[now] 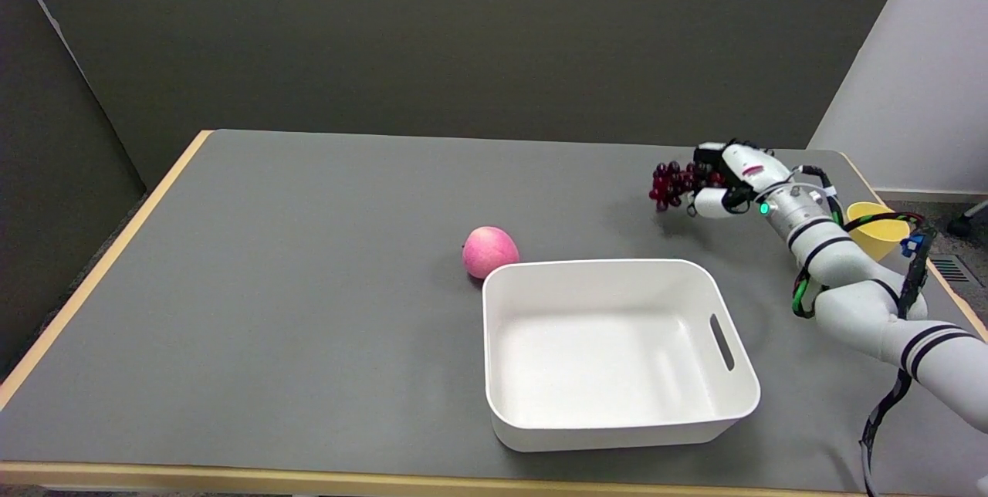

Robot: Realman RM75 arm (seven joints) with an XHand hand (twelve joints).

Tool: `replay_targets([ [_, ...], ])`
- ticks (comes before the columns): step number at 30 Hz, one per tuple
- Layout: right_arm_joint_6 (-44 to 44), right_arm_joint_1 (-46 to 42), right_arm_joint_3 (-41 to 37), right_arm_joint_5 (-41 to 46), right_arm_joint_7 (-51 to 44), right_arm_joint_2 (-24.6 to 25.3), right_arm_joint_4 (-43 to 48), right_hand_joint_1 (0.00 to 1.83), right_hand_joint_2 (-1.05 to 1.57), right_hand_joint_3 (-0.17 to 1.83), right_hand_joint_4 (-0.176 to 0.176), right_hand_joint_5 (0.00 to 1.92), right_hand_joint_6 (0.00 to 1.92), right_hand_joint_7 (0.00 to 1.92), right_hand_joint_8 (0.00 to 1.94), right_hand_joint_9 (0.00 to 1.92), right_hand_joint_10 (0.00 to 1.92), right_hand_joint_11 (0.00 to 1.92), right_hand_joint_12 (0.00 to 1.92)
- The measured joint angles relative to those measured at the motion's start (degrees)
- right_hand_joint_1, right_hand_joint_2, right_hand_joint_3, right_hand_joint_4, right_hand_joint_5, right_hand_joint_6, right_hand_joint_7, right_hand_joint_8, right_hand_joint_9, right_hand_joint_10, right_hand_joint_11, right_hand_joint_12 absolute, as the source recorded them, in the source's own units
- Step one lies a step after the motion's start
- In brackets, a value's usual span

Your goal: Pick up grapes.

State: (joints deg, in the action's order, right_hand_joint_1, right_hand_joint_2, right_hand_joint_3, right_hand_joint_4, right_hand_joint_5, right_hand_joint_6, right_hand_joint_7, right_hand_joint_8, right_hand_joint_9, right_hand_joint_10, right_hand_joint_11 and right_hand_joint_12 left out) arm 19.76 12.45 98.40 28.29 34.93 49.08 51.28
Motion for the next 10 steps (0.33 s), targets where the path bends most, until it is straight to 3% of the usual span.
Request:
replay_targets([
  [10,4.76,-3.82,-2.13,5.92,0.11,-1.87,8.92,0.78,1.08,0.76,0.031,0.53,1.92,0.52,1.94,0.87,1.92,0.60,1.92],
])
